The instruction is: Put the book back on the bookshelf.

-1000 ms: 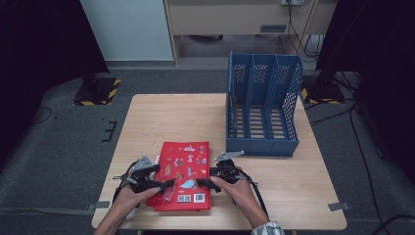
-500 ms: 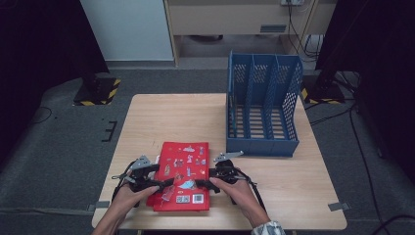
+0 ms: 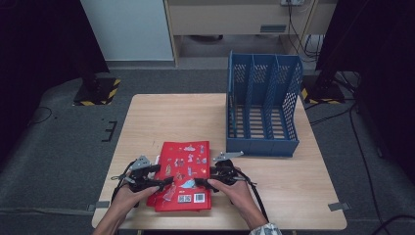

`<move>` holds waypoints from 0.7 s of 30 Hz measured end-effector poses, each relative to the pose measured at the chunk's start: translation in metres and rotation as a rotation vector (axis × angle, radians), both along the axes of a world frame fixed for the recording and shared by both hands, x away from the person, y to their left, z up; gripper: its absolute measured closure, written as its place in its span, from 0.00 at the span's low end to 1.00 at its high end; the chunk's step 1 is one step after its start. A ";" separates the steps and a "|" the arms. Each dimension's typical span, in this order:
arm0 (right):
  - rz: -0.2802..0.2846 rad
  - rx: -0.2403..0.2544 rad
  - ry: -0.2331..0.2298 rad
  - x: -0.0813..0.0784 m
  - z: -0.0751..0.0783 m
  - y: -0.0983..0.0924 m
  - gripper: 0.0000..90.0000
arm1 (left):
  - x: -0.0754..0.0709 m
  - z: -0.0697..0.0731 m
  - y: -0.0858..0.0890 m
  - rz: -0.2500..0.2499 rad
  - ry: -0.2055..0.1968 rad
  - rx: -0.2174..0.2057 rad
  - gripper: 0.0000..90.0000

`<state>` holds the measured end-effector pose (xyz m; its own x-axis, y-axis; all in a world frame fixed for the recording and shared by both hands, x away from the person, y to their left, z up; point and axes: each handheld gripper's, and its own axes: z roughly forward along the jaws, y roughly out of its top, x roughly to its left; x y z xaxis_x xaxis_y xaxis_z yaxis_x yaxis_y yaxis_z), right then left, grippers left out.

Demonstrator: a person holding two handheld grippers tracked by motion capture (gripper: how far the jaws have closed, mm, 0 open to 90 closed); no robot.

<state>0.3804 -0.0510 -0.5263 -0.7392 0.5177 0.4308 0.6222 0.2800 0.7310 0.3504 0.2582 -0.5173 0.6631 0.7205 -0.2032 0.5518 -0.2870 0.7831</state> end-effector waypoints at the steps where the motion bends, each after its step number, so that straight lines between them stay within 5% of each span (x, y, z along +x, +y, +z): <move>1: -0.002 0.003 -0.007 0.000 0.001 0.000 0.26 | 0.000 0.000 -0.001 -0.002 0.003 -0.006 0.19; 5: 0.015 0.032 -0.002 -0.001 0.005 0.004 0.25 | 0.000 -0.001 -0.001 -0.010 0.017 -0.041 0.19; 21: 0.007 -0.015 -0.026 0.000 0.019 0.012 0.25 | 0.000 0.000 0.001 -0.008 0.018 -0.065 0.19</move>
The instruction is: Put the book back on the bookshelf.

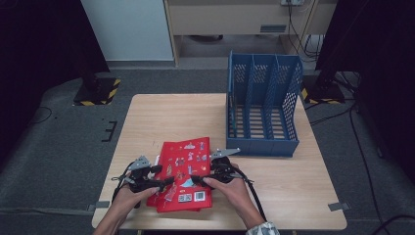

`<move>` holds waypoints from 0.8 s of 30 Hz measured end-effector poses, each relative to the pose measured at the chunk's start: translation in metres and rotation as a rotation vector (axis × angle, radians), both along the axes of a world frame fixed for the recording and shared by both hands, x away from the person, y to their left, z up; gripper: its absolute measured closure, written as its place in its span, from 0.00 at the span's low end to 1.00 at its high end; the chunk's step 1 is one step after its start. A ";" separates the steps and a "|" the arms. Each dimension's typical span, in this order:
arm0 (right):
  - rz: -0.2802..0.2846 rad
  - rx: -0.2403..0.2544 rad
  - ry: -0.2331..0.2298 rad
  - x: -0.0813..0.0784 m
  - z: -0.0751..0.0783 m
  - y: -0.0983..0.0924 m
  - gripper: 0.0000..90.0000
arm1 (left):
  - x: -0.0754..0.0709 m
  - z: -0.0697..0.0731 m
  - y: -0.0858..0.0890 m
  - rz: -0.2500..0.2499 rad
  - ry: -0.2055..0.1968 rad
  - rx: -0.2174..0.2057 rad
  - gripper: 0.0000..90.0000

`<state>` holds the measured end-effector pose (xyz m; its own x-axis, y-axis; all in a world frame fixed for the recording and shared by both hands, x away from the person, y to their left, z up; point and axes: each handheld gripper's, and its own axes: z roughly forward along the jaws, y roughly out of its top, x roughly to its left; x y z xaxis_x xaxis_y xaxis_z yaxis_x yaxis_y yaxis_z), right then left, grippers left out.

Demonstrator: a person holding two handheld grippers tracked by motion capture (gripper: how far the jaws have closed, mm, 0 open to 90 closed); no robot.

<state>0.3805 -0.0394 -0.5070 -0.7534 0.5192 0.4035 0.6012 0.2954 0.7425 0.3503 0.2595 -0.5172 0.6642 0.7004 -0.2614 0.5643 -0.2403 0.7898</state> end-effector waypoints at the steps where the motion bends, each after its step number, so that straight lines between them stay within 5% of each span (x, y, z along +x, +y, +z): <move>1: 0.001 0.005 0.002 0.000 0.000 0.000 0.25 | 0.000 0.000 0.000 0.000 0.000 -0.004 0.19; 6: 0.020 0.016 0.003 0.002 0.008 0.000 0.28 | 0.000 0.001 0.001 -0.011 -0.005 -0.020 0.20; 12: 0.043 0.007 0.059 0.005 0.008 0.007 0.14 | -0.001 0.001 -0.002 -0.010 -0.019 -0.006 0.20; 17: 0.017 -0.028 0.037 0.008 0.008 0.020 0.16 | 0.000 0.002 -0.001 -0.005 -0.020 -0.012 0.20; 24: -0.053 -0.042 0.028 0.008 0.009 0.018 0.33 | -0.002 0.002 -0.003 -0.006 -0.036 0.001 0.19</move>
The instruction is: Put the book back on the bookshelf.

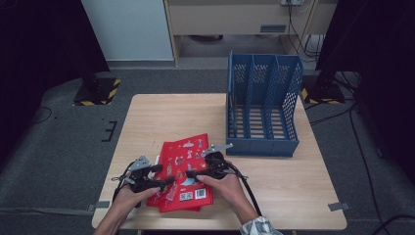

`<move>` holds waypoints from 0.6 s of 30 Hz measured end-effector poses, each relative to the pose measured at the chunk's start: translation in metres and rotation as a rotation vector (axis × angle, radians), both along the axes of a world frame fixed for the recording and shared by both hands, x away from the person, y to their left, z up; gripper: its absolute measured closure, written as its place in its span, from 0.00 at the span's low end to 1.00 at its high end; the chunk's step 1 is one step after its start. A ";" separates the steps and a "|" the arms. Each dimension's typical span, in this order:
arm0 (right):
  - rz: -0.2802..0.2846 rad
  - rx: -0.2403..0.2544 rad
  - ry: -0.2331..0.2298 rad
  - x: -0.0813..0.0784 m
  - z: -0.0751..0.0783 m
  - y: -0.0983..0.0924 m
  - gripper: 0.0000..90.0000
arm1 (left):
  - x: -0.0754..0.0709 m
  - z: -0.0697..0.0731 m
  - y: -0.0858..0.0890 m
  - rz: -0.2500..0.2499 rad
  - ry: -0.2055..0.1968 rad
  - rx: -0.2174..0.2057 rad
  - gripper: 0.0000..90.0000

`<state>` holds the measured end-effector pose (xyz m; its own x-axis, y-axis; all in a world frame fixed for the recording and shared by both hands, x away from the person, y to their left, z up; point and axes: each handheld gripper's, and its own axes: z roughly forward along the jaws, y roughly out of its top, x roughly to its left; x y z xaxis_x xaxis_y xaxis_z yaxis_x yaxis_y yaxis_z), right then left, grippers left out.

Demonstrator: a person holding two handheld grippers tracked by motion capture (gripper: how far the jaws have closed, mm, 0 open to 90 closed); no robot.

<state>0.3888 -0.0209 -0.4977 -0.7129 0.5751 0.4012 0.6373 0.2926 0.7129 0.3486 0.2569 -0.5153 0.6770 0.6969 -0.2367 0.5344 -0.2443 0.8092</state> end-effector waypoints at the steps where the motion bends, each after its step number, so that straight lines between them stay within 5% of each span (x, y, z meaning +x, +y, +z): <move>1: -0.009 0.021 -0.004 0.000 0.000 -0.002 0.37 | 0.000 0.000 0.000 0.001 -0.002 0.001 0.18; 9: -0.016 0.072 -0.053 -0.004 0.005 -0.004 0.50 | 0.002 0.000 0.000 0.023 0.003 -0.002 0.06; 18: -0.006 0.123 -0.057 -0.003 0.009 -0.006 0.58 | 0.003 0.001 0.001 0.031 0.014 -0.032 0.01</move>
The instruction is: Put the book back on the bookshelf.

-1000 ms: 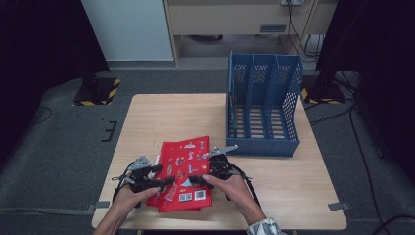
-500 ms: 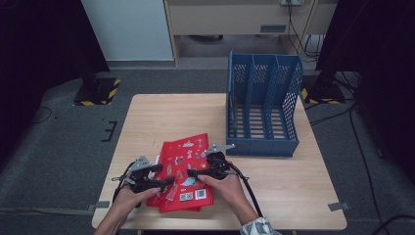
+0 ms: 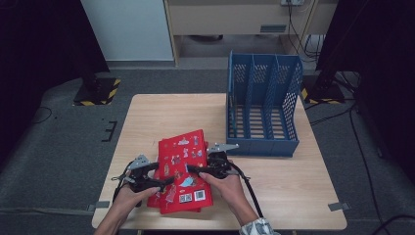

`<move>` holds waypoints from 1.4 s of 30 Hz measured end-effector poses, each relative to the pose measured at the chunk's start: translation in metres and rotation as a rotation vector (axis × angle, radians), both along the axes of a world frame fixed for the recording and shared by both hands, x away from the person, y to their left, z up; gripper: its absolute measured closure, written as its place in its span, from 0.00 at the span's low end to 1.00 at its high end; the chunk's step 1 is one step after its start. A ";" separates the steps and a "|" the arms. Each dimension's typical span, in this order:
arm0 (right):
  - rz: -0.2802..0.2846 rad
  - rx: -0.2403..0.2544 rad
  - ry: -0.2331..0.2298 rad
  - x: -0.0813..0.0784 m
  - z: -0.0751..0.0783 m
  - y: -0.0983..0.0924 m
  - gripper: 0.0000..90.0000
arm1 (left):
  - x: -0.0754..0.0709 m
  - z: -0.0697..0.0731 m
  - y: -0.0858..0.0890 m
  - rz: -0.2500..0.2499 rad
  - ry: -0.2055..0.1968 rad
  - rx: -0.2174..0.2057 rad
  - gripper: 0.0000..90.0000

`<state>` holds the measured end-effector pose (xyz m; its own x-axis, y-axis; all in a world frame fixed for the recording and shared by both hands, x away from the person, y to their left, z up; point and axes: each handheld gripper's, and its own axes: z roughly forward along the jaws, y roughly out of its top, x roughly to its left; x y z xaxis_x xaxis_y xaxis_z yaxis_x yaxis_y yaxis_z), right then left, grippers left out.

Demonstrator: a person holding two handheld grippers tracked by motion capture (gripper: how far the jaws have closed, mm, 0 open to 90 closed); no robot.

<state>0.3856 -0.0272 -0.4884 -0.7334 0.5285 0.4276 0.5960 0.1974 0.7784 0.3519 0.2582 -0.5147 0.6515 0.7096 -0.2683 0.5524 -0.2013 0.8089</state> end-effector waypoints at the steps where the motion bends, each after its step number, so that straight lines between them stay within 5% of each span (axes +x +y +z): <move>1: 0.002 0.009 -0.006 -0.001 0.002 0.000 0.58 | 0.000 0.000 0.000 -0.003 0.005 -0.007 0.01; 14: 0.002 0.054 0.002 -0.001 0.005 -0.001 0.65 | 0.001 0.001 0.004 -0.008 0.009 -0.031 0.00; 20: 0.022 0.091 -0.022 -0.003 0.009 -0.001 0.69 | 0.005 0.001 0.008 -0.050 0.045 -0.109 0.02; 25: 0.029 0.092 -0.014 0.000 0.009 -0.001 0.67 | 0.006 0.004 0.009 -0.040 0.056 -0.113 0.05; 35: 0.064 -0.044 -0.013 0.006 0.003 0.002 0.42 | 0.006 0.008 0.012 -0.016 0.030 -0.105 0.20; 42: 0.059 -0.086 -0.009 0.007 0.004 0.005 0.37 | 0.005 0.013 0.014 -0.007 0.011 -0.119 0.29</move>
